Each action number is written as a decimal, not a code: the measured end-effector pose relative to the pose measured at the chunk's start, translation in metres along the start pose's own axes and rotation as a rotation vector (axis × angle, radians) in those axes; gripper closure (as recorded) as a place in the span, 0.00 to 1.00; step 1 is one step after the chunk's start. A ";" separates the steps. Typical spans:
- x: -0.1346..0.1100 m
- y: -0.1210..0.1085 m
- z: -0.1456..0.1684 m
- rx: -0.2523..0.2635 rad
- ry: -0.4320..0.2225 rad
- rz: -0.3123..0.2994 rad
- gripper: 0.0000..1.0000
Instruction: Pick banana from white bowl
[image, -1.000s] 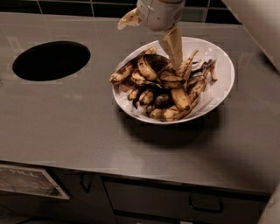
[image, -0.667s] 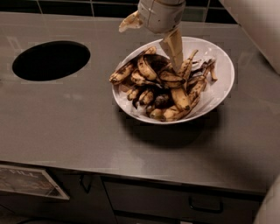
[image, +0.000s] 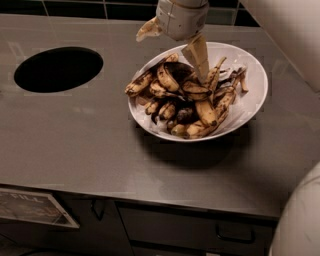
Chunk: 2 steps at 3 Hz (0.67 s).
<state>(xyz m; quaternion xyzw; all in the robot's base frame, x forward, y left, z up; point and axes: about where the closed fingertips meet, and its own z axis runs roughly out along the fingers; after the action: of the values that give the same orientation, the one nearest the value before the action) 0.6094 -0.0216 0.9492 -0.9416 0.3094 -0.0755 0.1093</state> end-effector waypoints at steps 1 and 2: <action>0.001 -0.003 0.004 -0.017 0.000 -0.010 0.00; 0.000 -0.006 0.007 -0.029 0.002 -0.022 0.19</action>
Offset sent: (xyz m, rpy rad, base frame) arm -0.0066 -0.0019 -0.0075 -0.0825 0.0702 0.0311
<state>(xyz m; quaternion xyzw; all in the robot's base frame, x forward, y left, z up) 0.6146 -0.0161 0.9439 -0.9464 0.3001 -0.0731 0.0947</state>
